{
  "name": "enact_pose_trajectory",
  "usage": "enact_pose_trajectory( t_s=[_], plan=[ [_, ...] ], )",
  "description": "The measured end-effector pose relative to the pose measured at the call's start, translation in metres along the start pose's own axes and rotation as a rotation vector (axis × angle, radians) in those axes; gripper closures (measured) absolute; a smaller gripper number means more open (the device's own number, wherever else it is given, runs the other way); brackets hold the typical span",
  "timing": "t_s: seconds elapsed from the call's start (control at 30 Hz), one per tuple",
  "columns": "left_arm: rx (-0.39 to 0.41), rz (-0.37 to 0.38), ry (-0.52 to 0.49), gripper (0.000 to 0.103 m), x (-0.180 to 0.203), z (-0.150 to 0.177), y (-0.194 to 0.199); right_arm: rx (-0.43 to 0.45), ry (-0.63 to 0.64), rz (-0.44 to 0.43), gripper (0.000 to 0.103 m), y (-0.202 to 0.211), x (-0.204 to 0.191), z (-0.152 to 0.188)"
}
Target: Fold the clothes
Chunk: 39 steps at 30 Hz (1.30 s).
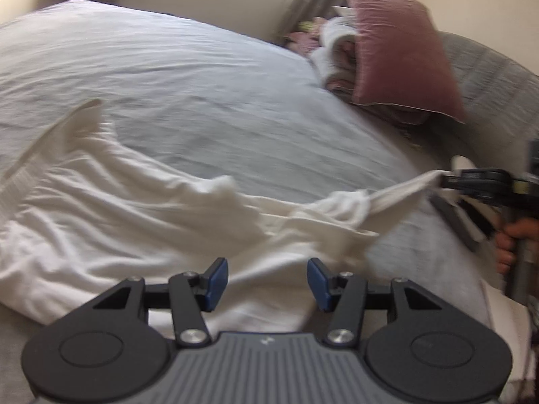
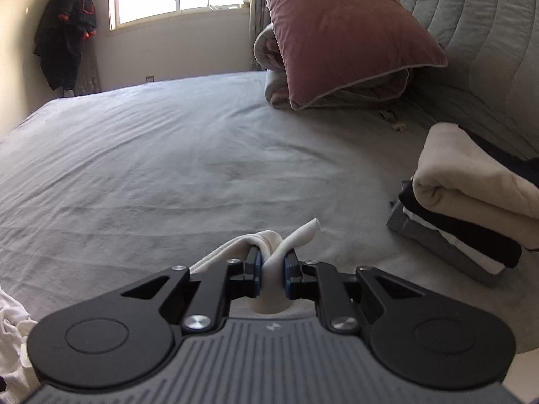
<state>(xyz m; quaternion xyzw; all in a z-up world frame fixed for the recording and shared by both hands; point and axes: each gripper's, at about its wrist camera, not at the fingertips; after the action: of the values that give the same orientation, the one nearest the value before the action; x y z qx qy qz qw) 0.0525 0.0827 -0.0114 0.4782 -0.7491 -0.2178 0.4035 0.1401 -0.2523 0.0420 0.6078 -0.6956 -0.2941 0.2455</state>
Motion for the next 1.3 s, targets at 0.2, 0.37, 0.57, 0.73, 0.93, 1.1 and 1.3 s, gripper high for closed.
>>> enact_pose_trajectory(
  t_s=[0.2, 0.37, 0.57, 0.73, 0.93, 1.1, 1.3],
  plan=[
    [-0.032, 0.057, -0.089, 0.049, 0.017, 0.007, -0.008, -0.048, -0.013, -0.08, 0.073, 0.003, -0.003, 0.014],
    [-0.054, 0.011, -0.109, 0.061, 0.018, 0.008, -0.017, -0.074, 0.006, -0.167, 0.058, 0.015, -0.015, 0.025],
    [-0.059, -0.015, -0.109, 0.072, 0.017, 0.008, -0.021, -0.191, -0.073, -0.393, 0.058, 0.013, -0.04, 0.033],
    [-0.062, -0.035, -0.098, 0.081, 0.013, 0.007, -0.022, -0.298, -0.168, -0.544, 0.058, -0.004, -0.066, 0.044],
    [-0.068, -0.045, -0.087, 0.081, 0.011, 0.006, -0.022, -0.32, -0.216, -0.578, 0.088, -0.022, -0.09, 0.05],
    [-0.066, -0.062, -0.063, 0.081, 0.007, 0.003, -0.02, -0.25, -0.198, -0.553, 0.095, -0.01, -0.088, 0.047],
    [-0.059, -0.081, -0.032, 0.081, 0.001, 0.0, -0.016, -0.128, -0.183, -0.518, 0.096, 0.029, -0.059, 0.043]
  ],
)
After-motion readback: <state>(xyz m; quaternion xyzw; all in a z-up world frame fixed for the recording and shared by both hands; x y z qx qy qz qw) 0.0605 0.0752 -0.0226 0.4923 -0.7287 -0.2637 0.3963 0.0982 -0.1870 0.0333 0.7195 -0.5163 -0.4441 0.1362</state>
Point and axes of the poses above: each gripper's, at about its wrist camera, not at the fingertips, and y roughly against the way its jaws point, x to its right, z to its underside, and after that the axes turned 8 degrees about -x, right-handed
